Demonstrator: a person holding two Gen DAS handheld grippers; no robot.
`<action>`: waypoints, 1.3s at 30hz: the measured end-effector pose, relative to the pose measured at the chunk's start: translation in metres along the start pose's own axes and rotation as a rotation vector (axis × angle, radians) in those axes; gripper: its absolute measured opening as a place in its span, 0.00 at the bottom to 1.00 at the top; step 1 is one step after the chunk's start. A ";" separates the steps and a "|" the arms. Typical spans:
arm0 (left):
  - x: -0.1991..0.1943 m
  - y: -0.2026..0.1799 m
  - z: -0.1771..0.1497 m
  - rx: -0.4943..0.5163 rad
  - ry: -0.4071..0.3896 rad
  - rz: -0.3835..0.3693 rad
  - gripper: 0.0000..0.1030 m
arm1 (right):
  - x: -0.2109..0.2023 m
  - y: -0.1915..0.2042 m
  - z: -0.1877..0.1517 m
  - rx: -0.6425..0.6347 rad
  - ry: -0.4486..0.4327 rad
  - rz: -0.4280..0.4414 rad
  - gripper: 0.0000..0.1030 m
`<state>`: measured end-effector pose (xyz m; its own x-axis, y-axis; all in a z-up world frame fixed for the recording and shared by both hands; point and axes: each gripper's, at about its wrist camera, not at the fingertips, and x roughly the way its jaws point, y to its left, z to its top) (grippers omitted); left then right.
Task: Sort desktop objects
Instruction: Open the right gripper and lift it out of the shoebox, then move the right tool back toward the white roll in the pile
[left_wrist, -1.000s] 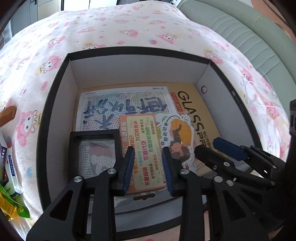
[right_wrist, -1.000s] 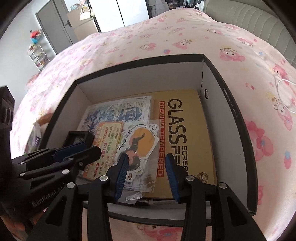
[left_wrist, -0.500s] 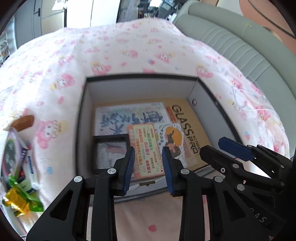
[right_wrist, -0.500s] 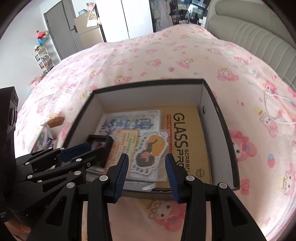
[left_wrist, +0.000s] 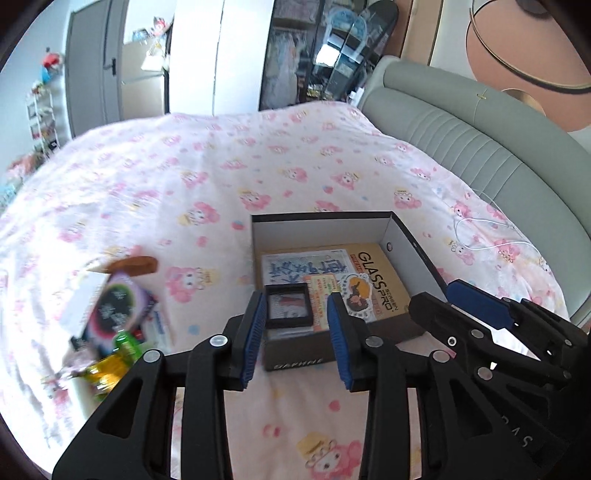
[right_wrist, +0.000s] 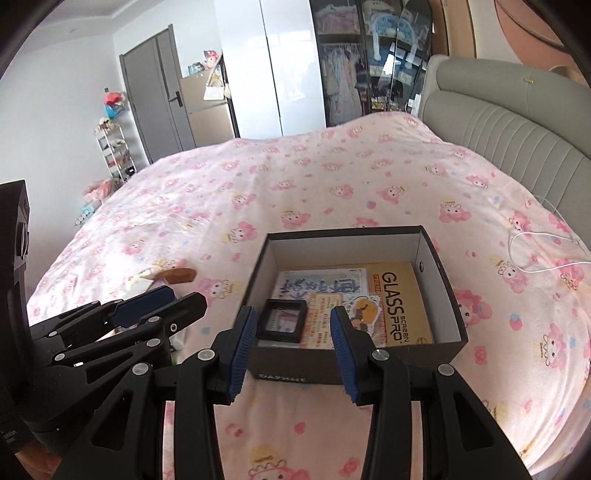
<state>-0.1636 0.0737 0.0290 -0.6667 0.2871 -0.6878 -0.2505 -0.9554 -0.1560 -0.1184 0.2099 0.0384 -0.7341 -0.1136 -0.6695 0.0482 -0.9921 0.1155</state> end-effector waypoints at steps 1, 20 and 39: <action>-0.009 0.000 -0.004 0.002 -0.010 0.012 0.38 | -0.006 0.004 -0.003 -0.005 -0.006 0.006 0.37; -0.088 0.014 -0.104 -0.041 -0.054 0.161 0.43 | -0.061 0.048 -0.088 -0.048 -0.021 0.020 0.42; -0.116 0.072 -0.137 -0.104 -0.036 0.244 0.43 | -0.046 0.105 -0.106 -0.123 0.038 0.173 0.42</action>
<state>-0.0084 -0.0379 0.0007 -0.7234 0.0482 -0.6887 -0.0074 -0.9980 -0.0620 -0.0077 0.1050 0.0036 -0.6818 -0.2825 -0.6748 0.2553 -0.9563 0.1424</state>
